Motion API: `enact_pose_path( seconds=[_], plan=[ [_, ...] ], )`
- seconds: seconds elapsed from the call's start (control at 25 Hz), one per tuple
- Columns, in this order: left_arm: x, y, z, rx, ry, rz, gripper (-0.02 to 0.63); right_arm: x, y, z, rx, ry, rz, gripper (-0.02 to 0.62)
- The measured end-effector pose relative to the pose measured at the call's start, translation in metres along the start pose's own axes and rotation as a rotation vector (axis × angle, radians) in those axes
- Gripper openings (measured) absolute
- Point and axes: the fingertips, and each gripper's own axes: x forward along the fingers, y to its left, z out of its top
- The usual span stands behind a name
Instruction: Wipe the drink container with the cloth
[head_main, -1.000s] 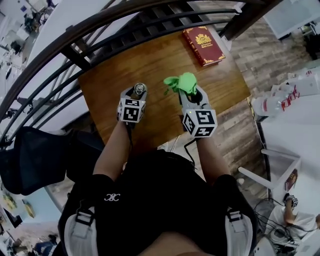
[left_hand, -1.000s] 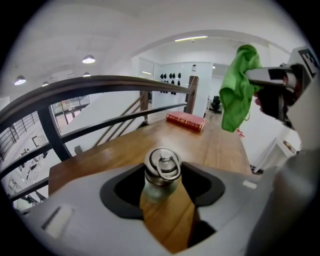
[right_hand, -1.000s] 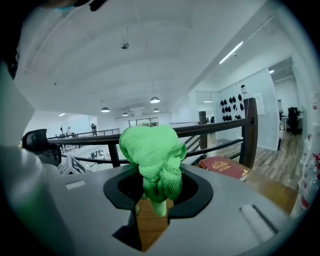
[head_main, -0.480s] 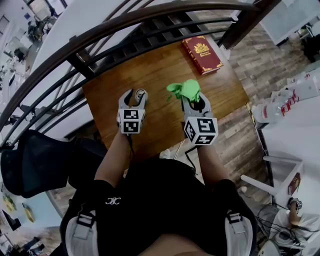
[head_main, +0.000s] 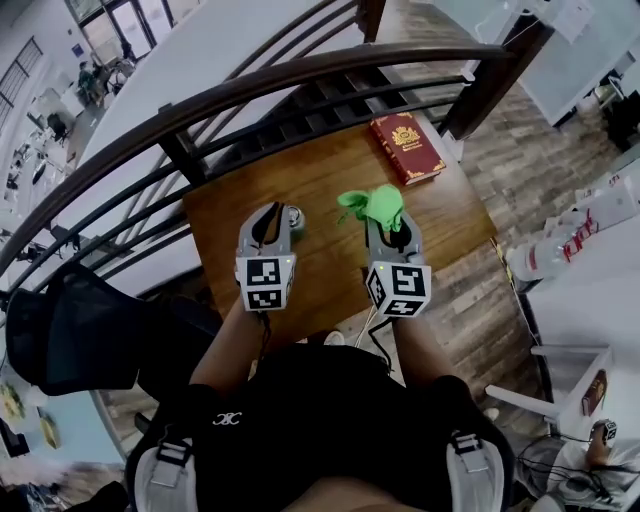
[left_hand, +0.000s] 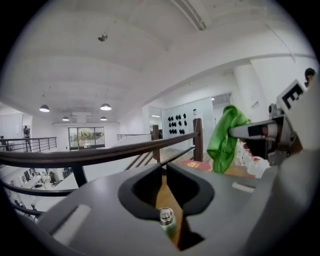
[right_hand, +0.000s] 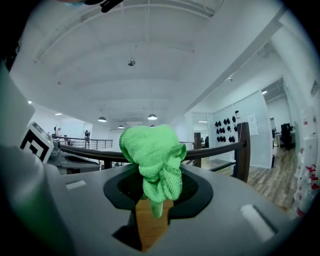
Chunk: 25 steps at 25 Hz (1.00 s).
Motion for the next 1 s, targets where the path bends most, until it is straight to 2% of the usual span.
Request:
enact_pose_path(
  seconds=[0.16,0.44,1.0],
  plan=[
    [-0.033,0.000,0.013,0.003,-0.034,0.014,0.061,-0.014,0.001,0.007,-0.005,-0.026,-0.026,0.114],
    [-0.060,0.000,0.025,0.023,-0.105,0.038,0.054,-0.024,0.016,0.015,-0.029,-0.061,0.018,0.114],
    [-0.066,0.008,0.021,0.015,-0.078,0.062,0.054,-0.026,0.037,0.013,-0.016,-0.054,0.068,0.114]
  ],
)
